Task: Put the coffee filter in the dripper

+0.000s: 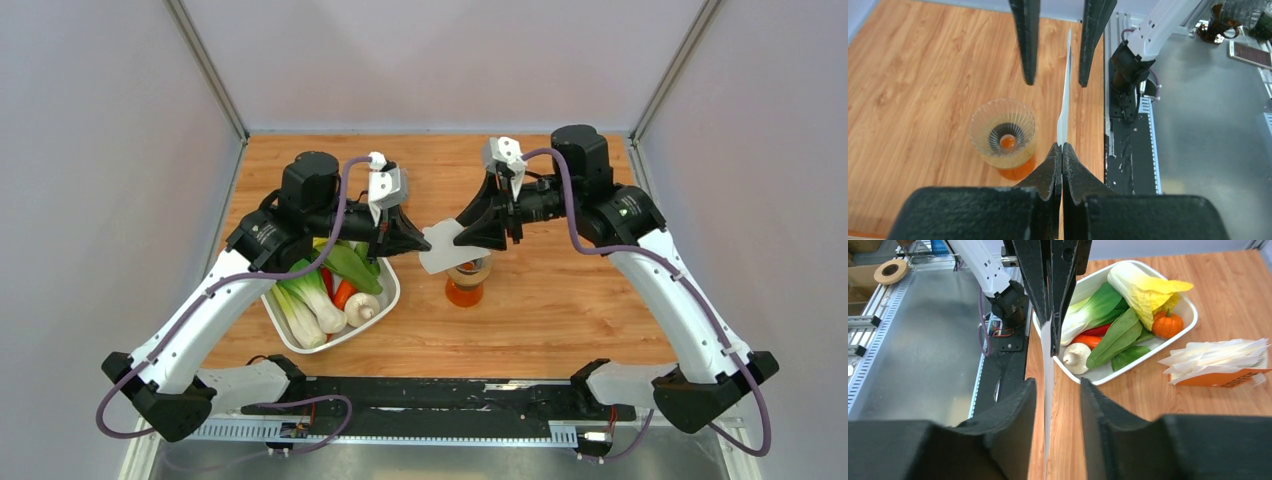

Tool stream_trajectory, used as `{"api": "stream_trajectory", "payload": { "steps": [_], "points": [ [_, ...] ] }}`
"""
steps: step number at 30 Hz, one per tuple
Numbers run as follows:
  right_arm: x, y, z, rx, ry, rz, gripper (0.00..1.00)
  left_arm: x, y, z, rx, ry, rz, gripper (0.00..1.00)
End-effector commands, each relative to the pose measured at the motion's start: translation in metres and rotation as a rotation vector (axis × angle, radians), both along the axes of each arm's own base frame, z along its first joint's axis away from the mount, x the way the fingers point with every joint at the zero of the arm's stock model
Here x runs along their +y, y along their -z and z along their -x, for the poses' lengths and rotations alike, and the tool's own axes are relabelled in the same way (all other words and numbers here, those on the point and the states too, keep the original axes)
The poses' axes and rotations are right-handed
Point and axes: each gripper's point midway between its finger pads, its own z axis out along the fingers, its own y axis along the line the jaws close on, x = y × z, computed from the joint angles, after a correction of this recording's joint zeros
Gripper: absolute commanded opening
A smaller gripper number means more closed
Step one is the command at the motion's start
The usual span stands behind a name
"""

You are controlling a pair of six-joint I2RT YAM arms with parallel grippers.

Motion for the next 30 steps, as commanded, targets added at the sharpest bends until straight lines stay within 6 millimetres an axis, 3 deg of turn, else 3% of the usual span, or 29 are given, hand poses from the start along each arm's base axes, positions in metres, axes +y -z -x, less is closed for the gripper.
{"api": "stream_trajectory", "payload": {
  "steps": [1, 3, 5, 9, 15, 18, 20, 21, 25, 30],
  "points": [
    [0.003, 0.006, 0.007, -0.045, -0.039, 0.052, 0.34, 0.003, 0.001, -0.002, -0.023, -0.018, -0.054, 0.00],
    [0.003, 0.013, 0.007, -0.045, -0.041, 0.074, 0.22, 0.003, 0.000, -0.001, -0.028, -0.020, -0.052, 0.00],
    [0.002, 0.017, 0.008, -0.042, -0.038, 0.087, 0.17, 0.003, -0.001, 0.000, -0.026, -0.019, -0.046, 0.00],
    [0.004, 0.019, 0.009, -0.028, -0.048, 0.090, 0.29, 0.003, -0.003, 0.003, -0.016, -0.013, -0.034, 0.00],
    [0.009, 0.016, 0.009, -0.033, -0.079, 0.078, 0.00, 0.003, -0.005, 0.002, -0.023, -0.011, -0.029, 0.03],
    [0.007, 0.014, 0.011, -0.065, -0.088, 0.072, 0.00, 0.007, -0.011, 0.011, -0.031, 0.015, -0.002, 0.34],
    [0.005, 0.015, 0.015, -0.090, -0.096, 0.070, 0.00, 0.013, -0.020, 0.015, -0.044, 0.015, 0.049, 0.43],
    [0.003, 0.016, 0.016, -0.099, -0.099, 0.071, 0.00, 0.020, -0.032, 0.014, -0.087, -0.004, 0.092, 0.44],
    [0.000, 0.022, 0.023, -0.106, -0.124, 0.080, 0.00, 0.032, -0.040, 0.019, -0.093, 0.013, 0.133, 0.42],
    [0.003, 0.027, 0.031, -0.132, -0.161, 0.095, 0.00, 0.031, -0.046, 0.024, -0.082, 0.042, 0.146, 0.39]
  ]
}}
